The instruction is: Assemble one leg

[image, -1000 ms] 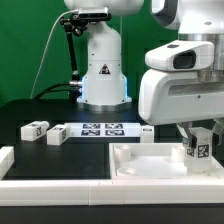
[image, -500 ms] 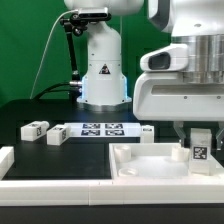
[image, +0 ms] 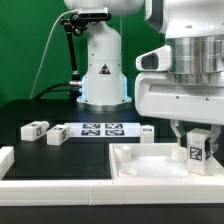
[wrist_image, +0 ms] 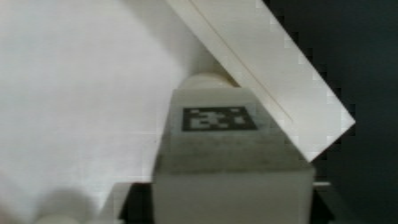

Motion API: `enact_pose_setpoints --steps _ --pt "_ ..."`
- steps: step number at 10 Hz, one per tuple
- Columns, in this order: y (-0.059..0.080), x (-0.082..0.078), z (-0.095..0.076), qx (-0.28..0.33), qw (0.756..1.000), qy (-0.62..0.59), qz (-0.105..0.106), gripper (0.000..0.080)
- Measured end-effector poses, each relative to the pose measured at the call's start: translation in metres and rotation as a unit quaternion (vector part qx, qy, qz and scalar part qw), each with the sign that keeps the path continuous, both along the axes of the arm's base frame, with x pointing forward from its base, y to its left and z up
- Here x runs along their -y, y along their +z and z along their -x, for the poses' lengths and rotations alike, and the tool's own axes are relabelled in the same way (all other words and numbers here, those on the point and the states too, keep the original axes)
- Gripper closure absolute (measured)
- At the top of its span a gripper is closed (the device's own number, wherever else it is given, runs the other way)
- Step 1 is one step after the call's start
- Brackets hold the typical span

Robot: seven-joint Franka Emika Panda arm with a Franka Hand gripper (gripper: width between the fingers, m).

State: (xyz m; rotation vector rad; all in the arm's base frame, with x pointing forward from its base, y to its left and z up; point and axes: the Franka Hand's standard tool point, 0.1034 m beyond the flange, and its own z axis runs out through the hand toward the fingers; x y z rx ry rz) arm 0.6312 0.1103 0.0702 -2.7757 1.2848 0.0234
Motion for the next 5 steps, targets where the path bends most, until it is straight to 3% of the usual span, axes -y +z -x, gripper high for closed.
enact_pose_setpoints --steps 3,4,5 --pt "-0.0004 0.0011 0.0010 -0.010 0.996 -0.090 -0.003 0.0509" --pt "-0.0003 0.0001 0.0008 -0.011 0.994 -0.104 -0.004 0.0434" --pt "-0.0003 -0.0001 0.0008 -0.010 0.995 -0.094 -0.004 0.0298"
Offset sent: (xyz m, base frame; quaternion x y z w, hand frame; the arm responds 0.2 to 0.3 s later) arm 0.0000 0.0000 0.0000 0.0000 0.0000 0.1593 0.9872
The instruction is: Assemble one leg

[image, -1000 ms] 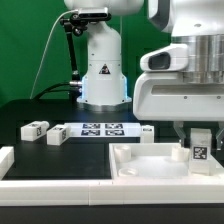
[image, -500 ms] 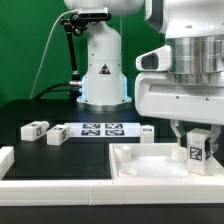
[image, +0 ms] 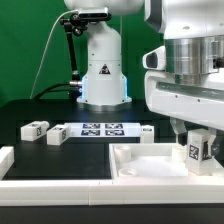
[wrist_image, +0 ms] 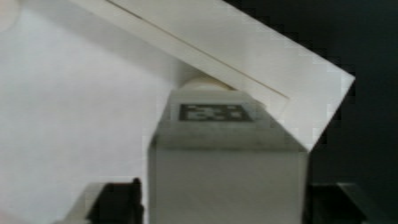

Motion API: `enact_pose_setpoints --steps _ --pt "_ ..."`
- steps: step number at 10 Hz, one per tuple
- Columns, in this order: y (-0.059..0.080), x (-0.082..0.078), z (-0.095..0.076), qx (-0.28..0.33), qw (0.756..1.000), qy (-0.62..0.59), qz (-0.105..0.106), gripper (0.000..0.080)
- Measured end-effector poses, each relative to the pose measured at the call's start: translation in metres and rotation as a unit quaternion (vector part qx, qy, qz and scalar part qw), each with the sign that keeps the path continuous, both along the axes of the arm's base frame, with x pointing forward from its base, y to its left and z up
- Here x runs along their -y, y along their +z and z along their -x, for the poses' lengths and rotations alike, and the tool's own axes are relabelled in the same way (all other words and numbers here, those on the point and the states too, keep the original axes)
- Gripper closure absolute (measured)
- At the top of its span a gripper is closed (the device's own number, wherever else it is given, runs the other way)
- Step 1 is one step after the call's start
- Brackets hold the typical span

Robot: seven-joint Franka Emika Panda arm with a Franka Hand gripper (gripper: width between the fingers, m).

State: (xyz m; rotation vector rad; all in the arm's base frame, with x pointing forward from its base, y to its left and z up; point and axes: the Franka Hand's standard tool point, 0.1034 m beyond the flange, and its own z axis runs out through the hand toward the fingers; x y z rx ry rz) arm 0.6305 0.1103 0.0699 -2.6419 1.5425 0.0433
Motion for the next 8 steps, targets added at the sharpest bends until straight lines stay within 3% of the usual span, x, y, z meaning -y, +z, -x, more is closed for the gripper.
enact_pose_setpoints --steps 1,2,3,6,8 --pt "0.0001 0.0000 0.0000 0.001 1.000 0.018 0.000 0.0298" --pt "0.0004 -0.0005 -0.0002 0.004 0.999 0.048 0.003 0.0182" --pt "0.0003 -0.0022 0.0002 0.009 0.993 0.118 0.007 0.0159" --pt "0.0003 -0.0075 0.0011 0.020 0.965 0.261 0.012 0.0151" --pt "0.0004 -0.0093 0.0013 0.026 0.931 0.364 0.019 0.0151"
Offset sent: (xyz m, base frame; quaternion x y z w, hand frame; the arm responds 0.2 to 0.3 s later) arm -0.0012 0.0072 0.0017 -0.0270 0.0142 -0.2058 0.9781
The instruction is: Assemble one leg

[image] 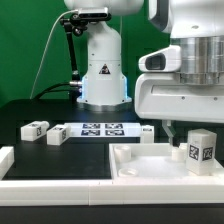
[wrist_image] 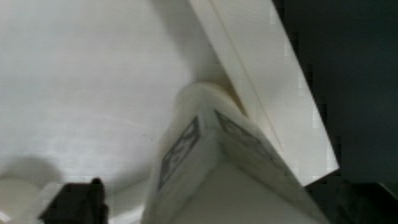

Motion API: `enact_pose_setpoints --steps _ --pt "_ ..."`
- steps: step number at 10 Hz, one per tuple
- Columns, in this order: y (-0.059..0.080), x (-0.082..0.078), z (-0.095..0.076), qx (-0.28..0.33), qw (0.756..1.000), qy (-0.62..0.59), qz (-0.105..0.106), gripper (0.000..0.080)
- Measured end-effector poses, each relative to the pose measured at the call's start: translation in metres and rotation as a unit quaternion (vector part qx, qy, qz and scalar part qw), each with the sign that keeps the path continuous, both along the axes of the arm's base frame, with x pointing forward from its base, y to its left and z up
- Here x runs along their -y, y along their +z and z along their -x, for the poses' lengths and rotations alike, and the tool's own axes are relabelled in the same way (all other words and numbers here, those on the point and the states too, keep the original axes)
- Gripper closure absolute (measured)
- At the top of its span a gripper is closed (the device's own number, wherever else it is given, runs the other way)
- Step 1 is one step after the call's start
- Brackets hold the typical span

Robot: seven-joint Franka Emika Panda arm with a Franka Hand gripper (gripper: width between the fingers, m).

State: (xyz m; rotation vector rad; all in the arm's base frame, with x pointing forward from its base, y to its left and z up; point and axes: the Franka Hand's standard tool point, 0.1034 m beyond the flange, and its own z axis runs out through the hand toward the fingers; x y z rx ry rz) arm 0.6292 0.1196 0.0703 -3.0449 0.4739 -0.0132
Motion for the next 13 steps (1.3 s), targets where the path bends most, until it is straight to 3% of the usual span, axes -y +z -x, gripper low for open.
enact_pose_setpoints --steps 4,7,8,10,11,12,13 --pt "0.0010 -0.0044 -0.0005 0.014 0.978 0.208 0.023 0.0151" --pt "0.0006 0.0010 -0.0012 0.017 0.944 0.329 0.029 0.0151" --pt "0.0006 0.0010 -0.0012 0.017 0.946 0.322 0.028 0.0151" --pt "0.0005 0.0014 -0.0012 0.017 0.948 0.317 0.028 0.0413" --pt "0.0000 0.0021 -0.0012 0.016 0.948 0.317 0.028 0.0413" --pt "-0.0007 0.0033 -0.0011 0.015 0.949 0.315 0.028 0.0508" --pt "-0.0012 0.0036 -0.0011 0.014 0.967 0.254 0.020 0.0508"
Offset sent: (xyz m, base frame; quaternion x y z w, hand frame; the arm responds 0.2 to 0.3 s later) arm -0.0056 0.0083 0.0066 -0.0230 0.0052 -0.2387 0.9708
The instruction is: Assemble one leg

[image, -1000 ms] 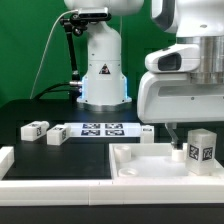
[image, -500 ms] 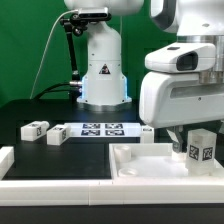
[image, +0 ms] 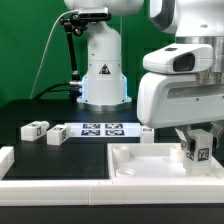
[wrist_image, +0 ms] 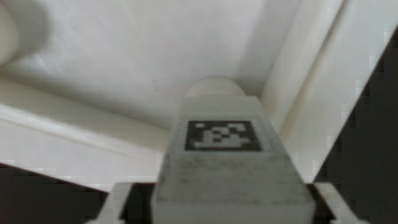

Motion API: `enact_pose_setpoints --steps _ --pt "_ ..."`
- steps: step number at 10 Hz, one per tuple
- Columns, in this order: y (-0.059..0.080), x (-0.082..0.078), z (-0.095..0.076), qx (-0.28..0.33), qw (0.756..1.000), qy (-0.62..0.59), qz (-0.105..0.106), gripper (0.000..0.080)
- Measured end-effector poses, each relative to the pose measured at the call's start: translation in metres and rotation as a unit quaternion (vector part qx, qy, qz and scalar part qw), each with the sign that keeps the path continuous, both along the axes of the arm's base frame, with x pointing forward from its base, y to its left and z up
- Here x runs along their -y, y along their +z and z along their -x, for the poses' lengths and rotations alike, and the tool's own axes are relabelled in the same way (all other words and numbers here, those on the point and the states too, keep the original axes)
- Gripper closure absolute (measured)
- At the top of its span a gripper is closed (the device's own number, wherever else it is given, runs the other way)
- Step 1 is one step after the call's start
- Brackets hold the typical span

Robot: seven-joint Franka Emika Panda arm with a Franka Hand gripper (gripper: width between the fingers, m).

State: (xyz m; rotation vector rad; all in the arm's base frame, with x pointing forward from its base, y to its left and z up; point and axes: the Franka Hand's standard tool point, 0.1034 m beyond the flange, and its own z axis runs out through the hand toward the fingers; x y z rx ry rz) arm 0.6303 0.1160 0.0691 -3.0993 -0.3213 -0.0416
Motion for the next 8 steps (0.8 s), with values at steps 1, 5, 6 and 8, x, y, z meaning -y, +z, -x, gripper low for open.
enact_pose_setpoints --steps 1,5,6,8 --pt "-0.0003 0.0009 -0.0003 -0.001 0.999 -0.044 -0.007 0.0508" --pt "-0.0015 0.0037 -0.0024 -0.004 0.955 -0.296 -0.034 0.0508" --pt "-0.0018 0.0038 -0.0017 -0.009 0.932 -0.361 -0.035 0.0508" --pt "-0.0022 0.0029 -0.0006 -0.016 0.889 -0.456 -0.038 0.0508"
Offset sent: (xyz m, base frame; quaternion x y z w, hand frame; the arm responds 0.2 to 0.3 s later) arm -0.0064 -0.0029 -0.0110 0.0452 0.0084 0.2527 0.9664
